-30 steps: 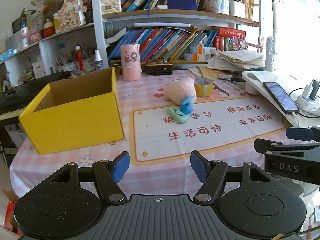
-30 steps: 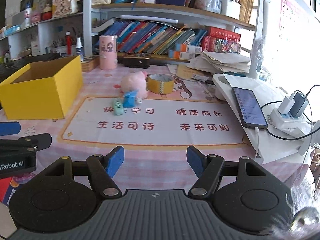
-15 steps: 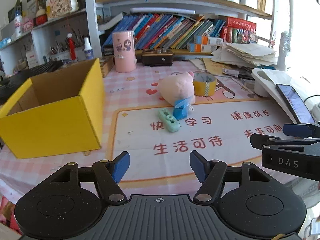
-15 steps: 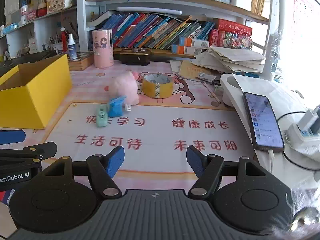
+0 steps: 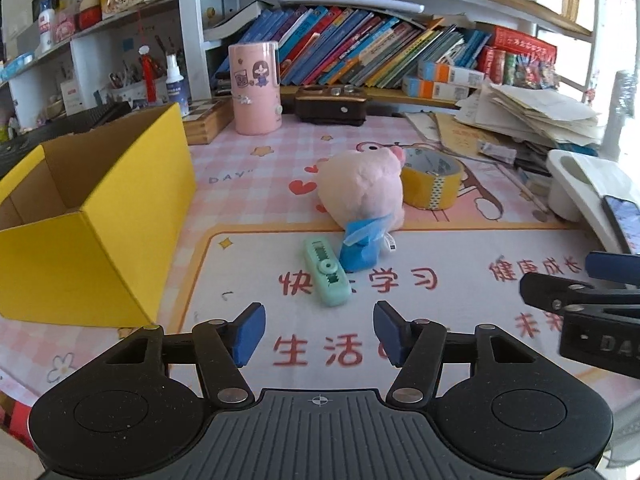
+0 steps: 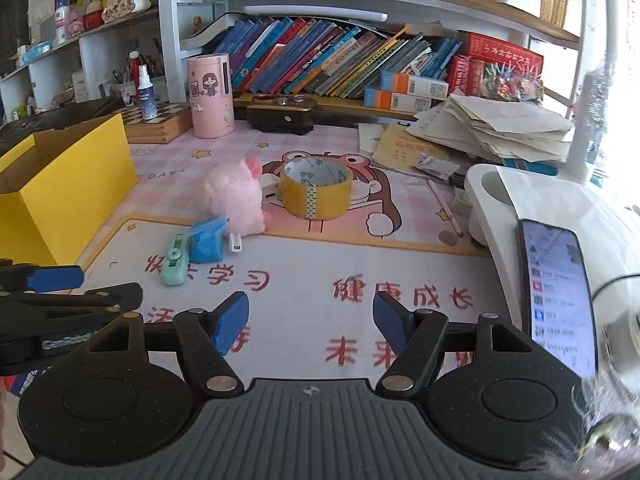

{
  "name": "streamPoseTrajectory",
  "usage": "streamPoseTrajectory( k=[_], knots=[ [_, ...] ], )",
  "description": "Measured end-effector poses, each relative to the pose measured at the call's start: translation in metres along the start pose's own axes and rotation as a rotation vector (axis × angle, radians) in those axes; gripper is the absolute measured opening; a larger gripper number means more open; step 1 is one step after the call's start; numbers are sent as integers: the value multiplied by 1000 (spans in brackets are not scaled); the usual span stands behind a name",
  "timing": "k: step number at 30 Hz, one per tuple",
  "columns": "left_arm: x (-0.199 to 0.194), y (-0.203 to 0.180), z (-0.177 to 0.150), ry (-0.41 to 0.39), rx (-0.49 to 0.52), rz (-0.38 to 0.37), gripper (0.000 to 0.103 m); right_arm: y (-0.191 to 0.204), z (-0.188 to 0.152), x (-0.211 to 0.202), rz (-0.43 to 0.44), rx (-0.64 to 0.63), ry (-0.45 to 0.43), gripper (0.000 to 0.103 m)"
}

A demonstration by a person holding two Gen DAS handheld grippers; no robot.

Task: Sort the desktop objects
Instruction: 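Grasp the mint-green stapler with the left tool, then grasp the blue plastic bag with the right tool while left tool holds the stapler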

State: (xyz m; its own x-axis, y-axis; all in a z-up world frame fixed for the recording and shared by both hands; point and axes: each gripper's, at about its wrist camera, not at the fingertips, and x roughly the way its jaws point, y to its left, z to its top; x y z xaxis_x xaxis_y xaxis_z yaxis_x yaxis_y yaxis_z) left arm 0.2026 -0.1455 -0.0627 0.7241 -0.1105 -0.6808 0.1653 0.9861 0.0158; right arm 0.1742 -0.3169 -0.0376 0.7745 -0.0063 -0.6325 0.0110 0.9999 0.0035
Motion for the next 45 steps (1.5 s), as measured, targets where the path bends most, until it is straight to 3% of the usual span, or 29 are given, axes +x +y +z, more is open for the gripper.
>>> streamPoseTrajectory(
  k=[20,28,33,39,44,45],
  knots=[
    [72,-12,26,85,-70,68,40,-27,22,34,85,-66,-3,67],
    [79,-13,29,103,-60,67,23,-25,29,40,129,-80,12,68],
    [70,-1,31,112,-127,76,23,-20,31,45,169,-89,20,68],
    [28,21,32,82,-172,86,23,-5,32,65,241,-81,70,69],
    [-2,36,26,74,-192,133,23,19,35,77,300,-110,64,64],
    [-5,37,24,75,-191,144,23,24,36,81,315,-113,64,59]
  ],
)
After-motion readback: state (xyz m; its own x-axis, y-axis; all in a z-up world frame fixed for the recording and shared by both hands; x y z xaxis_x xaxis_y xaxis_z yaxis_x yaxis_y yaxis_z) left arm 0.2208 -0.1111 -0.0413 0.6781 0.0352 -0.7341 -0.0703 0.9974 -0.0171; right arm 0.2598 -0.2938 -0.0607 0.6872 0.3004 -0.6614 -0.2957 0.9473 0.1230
